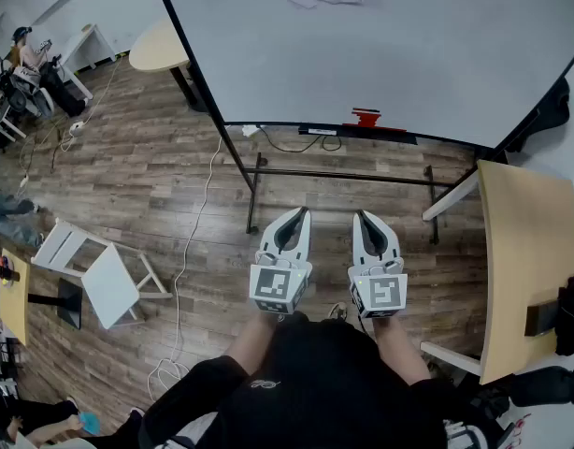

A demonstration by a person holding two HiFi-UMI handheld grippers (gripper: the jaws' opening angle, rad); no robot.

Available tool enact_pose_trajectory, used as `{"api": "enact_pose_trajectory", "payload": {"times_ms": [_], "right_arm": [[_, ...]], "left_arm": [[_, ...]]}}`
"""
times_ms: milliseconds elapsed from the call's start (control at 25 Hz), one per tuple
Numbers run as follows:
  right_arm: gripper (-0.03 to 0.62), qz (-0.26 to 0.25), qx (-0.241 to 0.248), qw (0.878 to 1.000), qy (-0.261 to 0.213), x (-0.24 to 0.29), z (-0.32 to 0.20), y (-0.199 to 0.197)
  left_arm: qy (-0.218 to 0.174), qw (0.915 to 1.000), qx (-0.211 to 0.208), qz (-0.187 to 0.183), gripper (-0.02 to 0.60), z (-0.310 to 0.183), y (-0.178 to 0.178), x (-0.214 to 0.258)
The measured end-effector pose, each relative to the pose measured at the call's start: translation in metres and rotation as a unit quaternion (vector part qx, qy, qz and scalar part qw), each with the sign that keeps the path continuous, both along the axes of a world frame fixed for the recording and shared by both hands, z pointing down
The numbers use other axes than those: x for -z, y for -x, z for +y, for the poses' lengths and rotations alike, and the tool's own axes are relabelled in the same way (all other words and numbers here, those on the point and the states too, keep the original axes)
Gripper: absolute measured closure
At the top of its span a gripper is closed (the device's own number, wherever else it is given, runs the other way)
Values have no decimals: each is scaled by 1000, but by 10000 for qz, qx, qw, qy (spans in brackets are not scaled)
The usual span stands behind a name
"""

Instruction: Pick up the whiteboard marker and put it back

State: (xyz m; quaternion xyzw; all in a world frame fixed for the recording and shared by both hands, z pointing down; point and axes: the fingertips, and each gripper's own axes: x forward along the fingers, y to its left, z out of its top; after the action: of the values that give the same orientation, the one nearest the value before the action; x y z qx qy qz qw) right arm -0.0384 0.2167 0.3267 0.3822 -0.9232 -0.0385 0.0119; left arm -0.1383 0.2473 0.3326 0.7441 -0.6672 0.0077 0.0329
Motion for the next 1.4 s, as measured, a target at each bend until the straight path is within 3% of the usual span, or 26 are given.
{"api": "enact_pose_trajectory", "payload": {"times_ms": [120, 400, 720, 920, 1400], "right_arm": [[592, 59, 29, 10000, 9, -1, 6, 10], [592, -2, 117, 9999, 117, -9, 19, 41], [592, 49, 121, 9998, 140, -21, 39, 88], [592, 147, 109, 9995, 265, -35, 44, 100], [592, 65, 57, 9990, 449, -54, -62, 103]], "left_arm": [[-21, 9998, -33, 184, 575, 6, 6, -2], [61, 9996, -131, 232, 575, 22, 31, -15], [264, 9992, -66, 282, 575, 50, 80, -36], [454, 9977, -37, 501, 575, 53, 96, -53], [744, 9967, -110, 293, 575, -42, 103, -72]]}}
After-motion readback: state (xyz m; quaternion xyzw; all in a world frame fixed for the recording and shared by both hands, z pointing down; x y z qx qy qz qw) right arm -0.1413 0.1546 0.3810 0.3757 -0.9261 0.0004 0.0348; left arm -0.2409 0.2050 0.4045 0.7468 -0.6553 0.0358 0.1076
